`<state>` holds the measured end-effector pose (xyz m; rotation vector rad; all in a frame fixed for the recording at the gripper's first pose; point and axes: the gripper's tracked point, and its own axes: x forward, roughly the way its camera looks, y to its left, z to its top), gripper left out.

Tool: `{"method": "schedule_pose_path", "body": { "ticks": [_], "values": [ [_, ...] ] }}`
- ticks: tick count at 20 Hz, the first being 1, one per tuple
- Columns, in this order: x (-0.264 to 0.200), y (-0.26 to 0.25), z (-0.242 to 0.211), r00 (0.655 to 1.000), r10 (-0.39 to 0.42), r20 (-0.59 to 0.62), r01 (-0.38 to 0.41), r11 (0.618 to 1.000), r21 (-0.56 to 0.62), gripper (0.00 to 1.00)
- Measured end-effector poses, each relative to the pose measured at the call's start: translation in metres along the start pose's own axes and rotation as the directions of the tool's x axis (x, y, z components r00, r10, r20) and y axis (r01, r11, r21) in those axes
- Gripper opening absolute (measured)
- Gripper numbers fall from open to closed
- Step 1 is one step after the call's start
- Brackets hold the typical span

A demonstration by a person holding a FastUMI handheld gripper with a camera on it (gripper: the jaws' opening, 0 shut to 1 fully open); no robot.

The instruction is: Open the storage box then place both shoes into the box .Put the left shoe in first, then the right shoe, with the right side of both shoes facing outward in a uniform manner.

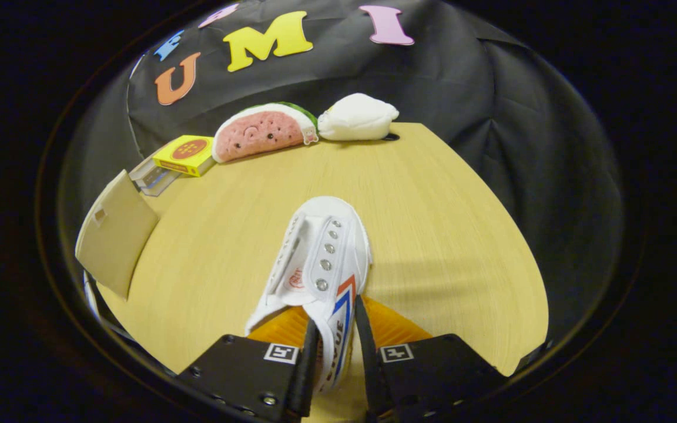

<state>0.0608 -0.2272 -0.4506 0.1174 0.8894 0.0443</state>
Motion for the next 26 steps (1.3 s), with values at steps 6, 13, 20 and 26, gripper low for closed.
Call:
{"method": "schedule_pose_path", "body": {
  "ticks": [6, 13, 20, 26],
  "values": [
    [0.000, -0.014, 0.007, 0.997, -0.060, -0.045, 0.066, 0.988, 0.143, 0.00],
    [-0.034, 0.023, 0.011, 0.997, -0.058, -0.060, 0.072, 0.958, 0.278, 0.00],
    [-0.053, 0.095, 0.007, 0.997, -0.047, -0.063, 0.066, 0.943, 0.326, 0.00],
    [-0.094, 0.189, 0.040, 1.000, -0.022, 0.003, 0.019, 0.929, 0.370, 0.00]
  ]
}}
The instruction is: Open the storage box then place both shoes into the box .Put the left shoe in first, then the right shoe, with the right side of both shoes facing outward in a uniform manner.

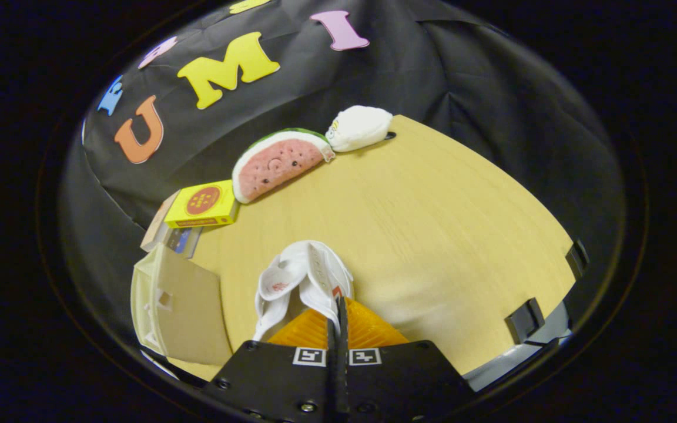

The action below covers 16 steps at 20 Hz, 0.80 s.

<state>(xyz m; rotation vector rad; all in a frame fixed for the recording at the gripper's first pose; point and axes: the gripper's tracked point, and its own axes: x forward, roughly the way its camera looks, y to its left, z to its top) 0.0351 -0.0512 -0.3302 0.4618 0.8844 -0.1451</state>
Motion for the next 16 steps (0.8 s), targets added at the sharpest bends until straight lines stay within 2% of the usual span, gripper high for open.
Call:
{"method": "schedule_pose_path", "body": {
  "ticks": [7, 12, 16],
  "values": [
    [-0.060, 0.153, 0.008, 0.991, 0.087, 0.100, -0.092, 0.995, 0.039, 0.00],
    [-0.064, 0.239, -0.008, 0.985, 0.120, 0.120, -0.128, 0.990, 0.053, 0.00],
    [-0.051, 0.278, -0.038, 0.986, 0.116, 0.119, -0.122, 0.991, 0.046, 0.00]
  ]
}}
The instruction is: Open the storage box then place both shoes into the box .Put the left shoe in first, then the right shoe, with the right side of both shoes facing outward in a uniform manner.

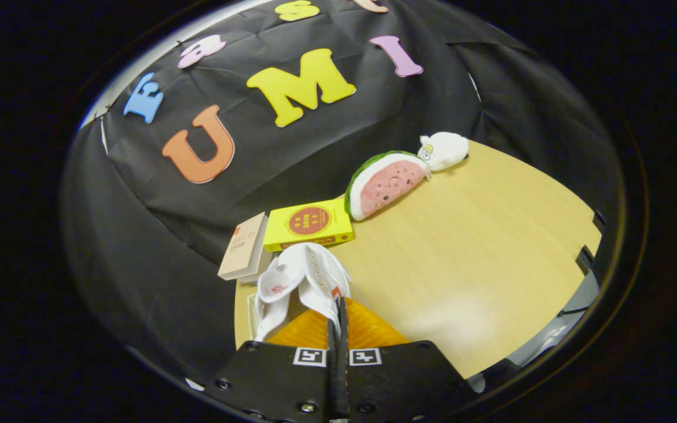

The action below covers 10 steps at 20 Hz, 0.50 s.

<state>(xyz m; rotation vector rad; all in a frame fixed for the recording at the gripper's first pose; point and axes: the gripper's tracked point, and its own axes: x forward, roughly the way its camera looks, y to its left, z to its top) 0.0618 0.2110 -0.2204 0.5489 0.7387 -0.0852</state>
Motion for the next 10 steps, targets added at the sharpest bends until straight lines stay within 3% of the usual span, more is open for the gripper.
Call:
{"method": "schedule_pose_path", "body": {
  "ticks": [10],
  "values": [
    [0.033, 0.014, -0.054, 0.999, -0.030, -0.009, 0.030, 0.999, -0.010, 0.00]
  ]
}}
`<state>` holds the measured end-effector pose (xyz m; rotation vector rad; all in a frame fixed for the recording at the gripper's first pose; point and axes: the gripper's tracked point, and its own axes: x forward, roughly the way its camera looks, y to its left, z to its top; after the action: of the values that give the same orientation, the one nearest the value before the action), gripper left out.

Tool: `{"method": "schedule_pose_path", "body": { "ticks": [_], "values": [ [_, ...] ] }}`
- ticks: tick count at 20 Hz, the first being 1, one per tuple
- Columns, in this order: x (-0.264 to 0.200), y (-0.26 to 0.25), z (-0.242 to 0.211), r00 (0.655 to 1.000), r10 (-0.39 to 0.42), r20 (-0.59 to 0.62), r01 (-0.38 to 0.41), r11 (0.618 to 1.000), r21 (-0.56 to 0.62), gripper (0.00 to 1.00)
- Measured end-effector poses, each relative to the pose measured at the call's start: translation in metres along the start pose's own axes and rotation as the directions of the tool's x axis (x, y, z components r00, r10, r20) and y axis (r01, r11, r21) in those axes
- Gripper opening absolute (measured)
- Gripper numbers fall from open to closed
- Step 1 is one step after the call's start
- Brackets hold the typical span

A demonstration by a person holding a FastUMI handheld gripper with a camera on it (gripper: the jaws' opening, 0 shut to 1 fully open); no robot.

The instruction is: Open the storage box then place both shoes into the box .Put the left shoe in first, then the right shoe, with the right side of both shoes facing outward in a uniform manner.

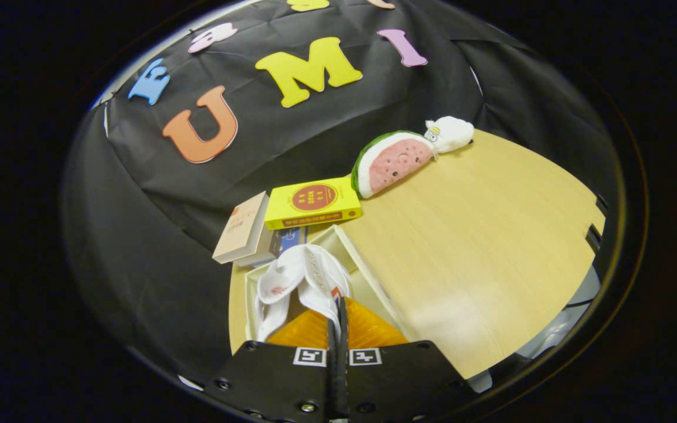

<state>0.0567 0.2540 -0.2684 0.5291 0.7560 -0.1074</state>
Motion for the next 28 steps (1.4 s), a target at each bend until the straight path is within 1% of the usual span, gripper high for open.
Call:
{"method": "schedule_pose_path", "body": {
  "ticks": [5, 8, 11, 13, 14, 15, 17, 19, 20, 23, 27, 28],
  "values": [
    [0.017, -0.008, -0.010, 0.998, -0.048, 0.036, 0.048, 0.999, -0.007, 0.00],
    [0.024, -0.019, -0.014, 0.992, -0.101, 0.070, 0.105, 0.993, -0.047, 0.00],
    [0.031, -0.020, -0.019, 0.989, -0.112, 0.093, 0.117, 0.991, -0.058, 0.00],
    [0.035, -0.017, -0.031, 0.994, -0.095, 0.061, 0.101, 0.990, -0.094, 0.12],
    [0.036, -0.013, -0.039, 0.997, -0.072, 0.042, 0.076, 0.991, -0.114, 0.31],
    [0.029, -0.006, -0.037, 0.998, -0.051, 0.048, 0.057, 0.988, -0.145, 0.49],
    [0.016, -0.001, -0.030, 0.996, -0.021, 0.087, 0.041, 0.971, -0.236, 0.85],
    [0.003, 0.000, -0.020, 0.993, 0.012, 0.116, 0.024, 0.952, -0.305, 0.89],
    [-0.004, -0.003, -0.012, 0.991, 0.025, 0.131, 0.020, 0.945, -0.327, 0.94],
    [-0.033, -0.017, 0.021, 0.980, 0.054, 0.190, 0.021, 0.929, -0.370, 0.96],
    [-0.075, -0.037, 0.073, 0.953, 0.091, 0.290, 0.041, 0.907, -0.418, 0.96],
    [-0.092, -0.038, 0.075, 0.946, 0.100, 0.309, 0.044, 0.903, -0.427, 0.96]
  ]
}}
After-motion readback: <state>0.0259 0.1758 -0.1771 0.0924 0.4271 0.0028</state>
